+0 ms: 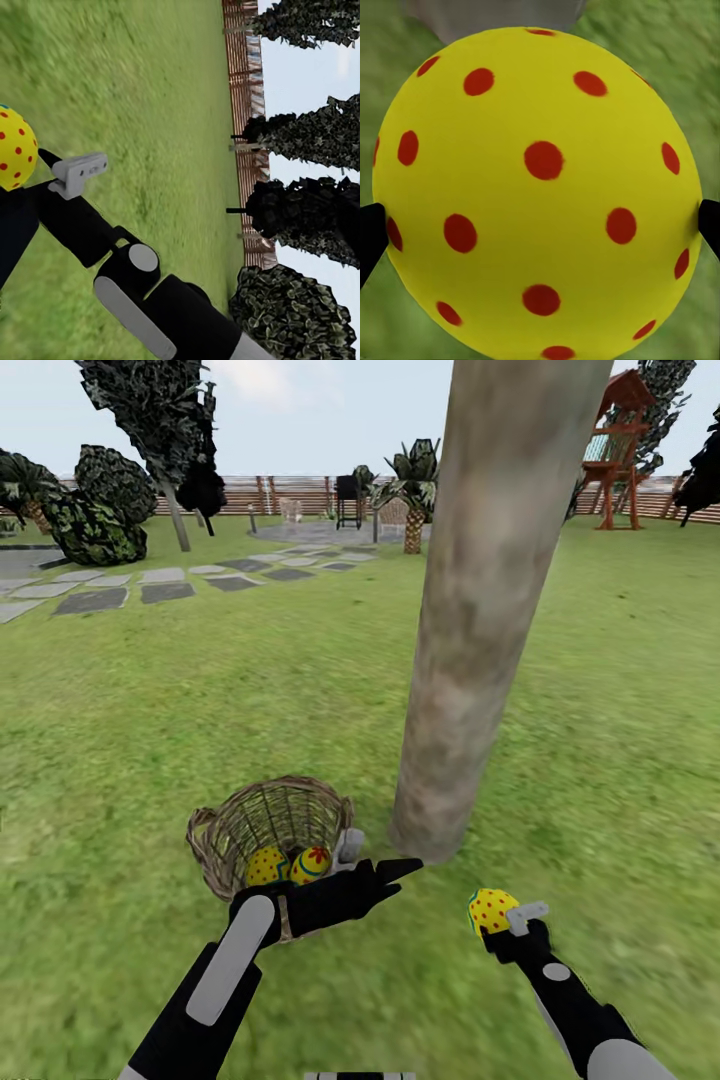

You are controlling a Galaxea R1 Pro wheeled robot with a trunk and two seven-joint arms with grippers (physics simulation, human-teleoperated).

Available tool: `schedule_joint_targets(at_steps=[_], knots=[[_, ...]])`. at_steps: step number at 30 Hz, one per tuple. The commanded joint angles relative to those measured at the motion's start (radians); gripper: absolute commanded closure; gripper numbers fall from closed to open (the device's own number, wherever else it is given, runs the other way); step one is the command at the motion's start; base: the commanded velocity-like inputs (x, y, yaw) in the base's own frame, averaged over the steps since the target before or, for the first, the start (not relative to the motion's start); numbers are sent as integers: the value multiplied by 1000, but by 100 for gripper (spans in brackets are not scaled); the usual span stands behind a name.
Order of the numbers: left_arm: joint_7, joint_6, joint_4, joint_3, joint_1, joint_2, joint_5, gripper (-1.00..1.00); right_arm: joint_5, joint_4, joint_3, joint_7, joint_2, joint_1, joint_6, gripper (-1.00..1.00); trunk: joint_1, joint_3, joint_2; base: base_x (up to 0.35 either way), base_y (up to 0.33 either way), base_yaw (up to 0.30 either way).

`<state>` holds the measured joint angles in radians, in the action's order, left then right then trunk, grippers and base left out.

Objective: Take the three Easter eggs out of the wicker basket on the lawn in the garden, then place them on the lawn next to a single tree (choose any tree) so that all three eggs are next to the same tree and none are left in the basket.

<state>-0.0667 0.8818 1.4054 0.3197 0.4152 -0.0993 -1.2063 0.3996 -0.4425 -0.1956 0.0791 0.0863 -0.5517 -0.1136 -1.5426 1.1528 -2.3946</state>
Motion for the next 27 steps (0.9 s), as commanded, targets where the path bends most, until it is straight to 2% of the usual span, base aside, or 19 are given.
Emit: schedule_joint_targets(at_steps=[1,3,5,6,8,11,17,22,27], knots=[[-7,3,0,-1,0,0,7,-100,6,0,-7,3,-3,-1,-5,100,0,1,0,9,-8,17],[-8,3,0,-1,0,-1,7,-100,6,0,-6,1,-15,-1,-5,100,0,1,0,3,-3,5],[-8,3,1,3,0,-1,1,-100,9,-1,11,-2,-43,-1,-5,100,0,1,0,0,0,1],[-8,3,1,4,0,0,-12,-100,10,-1,28,-7,-54,-1,-5,100,0,1,0,0,0,0],[-8,3,1,5,0,0,-33,-100,7,0,70,-77,-69,-3,-6,100,-4,4,-7,0,0,0],[-8,3,1,16,0,0,-38,-100,8,18,119,-129,-97,-5,-16,100,-15,13,-28,0,0,0],[-7,3,1,38,0,-3,-38,-100,10,112,137,-159,-112,-18,-77,100,-38,32,-70,0,0,0],[-7,3,0,39,0,-3,-38,-100,9,122,137,-162,-111,-19,-99,100,-57,48,-105,0,0,0],[-7,2,0,39,0,-3,-39,-100,8,122,137,-162,-111,-19,-100,100,-60,67,-107,0,0,0]])
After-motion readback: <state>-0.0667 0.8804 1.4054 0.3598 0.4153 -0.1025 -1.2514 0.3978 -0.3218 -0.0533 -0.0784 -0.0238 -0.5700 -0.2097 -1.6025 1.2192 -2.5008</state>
